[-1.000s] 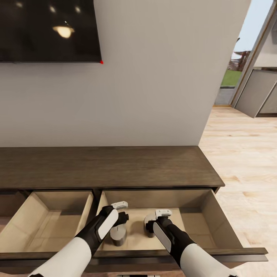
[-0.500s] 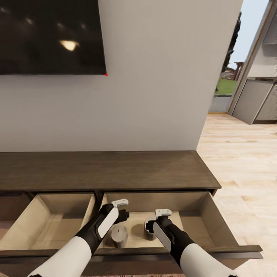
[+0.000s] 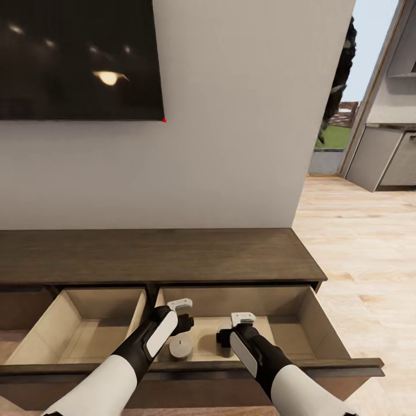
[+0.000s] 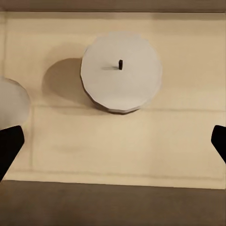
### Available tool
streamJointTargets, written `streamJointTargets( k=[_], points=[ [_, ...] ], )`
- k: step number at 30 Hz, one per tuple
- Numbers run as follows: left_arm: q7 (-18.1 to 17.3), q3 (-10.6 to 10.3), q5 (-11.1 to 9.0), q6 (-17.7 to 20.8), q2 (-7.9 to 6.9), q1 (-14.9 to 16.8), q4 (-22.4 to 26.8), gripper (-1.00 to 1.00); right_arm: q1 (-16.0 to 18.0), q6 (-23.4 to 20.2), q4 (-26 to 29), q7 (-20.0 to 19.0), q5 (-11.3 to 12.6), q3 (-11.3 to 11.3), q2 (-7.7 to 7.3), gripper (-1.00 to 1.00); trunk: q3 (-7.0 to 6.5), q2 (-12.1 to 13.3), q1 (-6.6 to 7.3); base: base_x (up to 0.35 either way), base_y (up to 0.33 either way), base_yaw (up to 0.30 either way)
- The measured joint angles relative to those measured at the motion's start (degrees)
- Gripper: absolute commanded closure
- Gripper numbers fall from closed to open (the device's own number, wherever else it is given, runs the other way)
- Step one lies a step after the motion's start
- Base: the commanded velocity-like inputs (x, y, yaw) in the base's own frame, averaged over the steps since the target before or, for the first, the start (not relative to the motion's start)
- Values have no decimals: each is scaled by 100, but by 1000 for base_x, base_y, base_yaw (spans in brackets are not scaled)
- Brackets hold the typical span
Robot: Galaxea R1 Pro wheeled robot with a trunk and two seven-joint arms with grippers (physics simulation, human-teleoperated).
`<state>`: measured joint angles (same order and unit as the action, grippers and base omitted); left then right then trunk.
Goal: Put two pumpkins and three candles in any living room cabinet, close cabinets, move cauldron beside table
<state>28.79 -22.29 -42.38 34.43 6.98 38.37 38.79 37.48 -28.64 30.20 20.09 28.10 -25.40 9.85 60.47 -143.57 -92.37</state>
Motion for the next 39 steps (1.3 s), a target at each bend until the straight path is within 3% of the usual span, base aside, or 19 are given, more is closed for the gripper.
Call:
streamJointTargets(
  k=[8,34,39],
  points=[
    [0,-6,0,-2,0,0,6,-100,0,-37,4,-140,2,-6,-4,-100,0,0,0,-1,0,0],
    [0,-9,0,6,-1,0,6,-100,0,-66,154,-370,4,-19,-14,-100,-576,34,67,0,0,0],
    [6,-9,0,6,0,0,6,-100,0,-66,154,-381,3,-18,-14,-100,-668,213,166,0,0,0]
  ],
)
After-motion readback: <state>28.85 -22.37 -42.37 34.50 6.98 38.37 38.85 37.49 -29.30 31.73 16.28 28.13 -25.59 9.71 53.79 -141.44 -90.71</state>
